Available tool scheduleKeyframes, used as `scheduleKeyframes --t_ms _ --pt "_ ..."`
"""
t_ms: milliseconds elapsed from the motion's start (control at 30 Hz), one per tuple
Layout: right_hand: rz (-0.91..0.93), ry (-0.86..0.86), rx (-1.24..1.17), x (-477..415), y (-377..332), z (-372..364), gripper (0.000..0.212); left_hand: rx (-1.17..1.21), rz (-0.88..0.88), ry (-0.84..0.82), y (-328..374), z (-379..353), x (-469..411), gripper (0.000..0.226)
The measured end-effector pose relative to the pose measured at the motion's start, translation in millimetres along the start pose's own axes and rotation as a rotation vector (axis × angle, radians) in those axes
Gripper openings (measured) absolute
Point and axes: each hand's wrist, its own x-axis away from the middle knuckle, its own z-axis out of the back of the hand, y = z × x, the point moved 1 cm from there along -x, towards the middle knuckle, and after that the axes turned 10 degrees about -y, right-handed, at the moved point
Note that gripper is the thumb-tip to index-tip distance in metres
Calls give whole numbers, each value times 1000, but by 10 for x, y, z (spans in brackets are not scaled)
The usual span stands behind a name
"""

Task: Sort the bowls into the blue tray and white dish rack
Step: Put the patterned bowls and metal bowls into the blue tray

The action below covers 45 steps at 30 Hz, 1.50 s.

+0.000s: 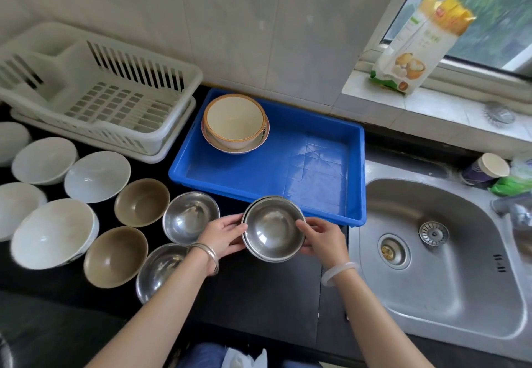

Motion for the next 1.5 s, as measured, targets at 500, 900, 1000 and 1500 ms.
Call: scheduleKeyframes --t_ms 500,900,1000,1500 --pt "-44 18 -44 -1101 -809 494 24 58 -44 120 821 -649 -1111 29" --pt "-145 32 -119 -1756 -749 448 22 160 22 206 782 -657 -1764 25" --pt "-148 30 -159 -1826 -739 432 28 191 1 195 779 -646 -1838 27" --pt "-108 42 -319 -2204 -908 360 31 495 -81 158 841 -786 -2108 35"
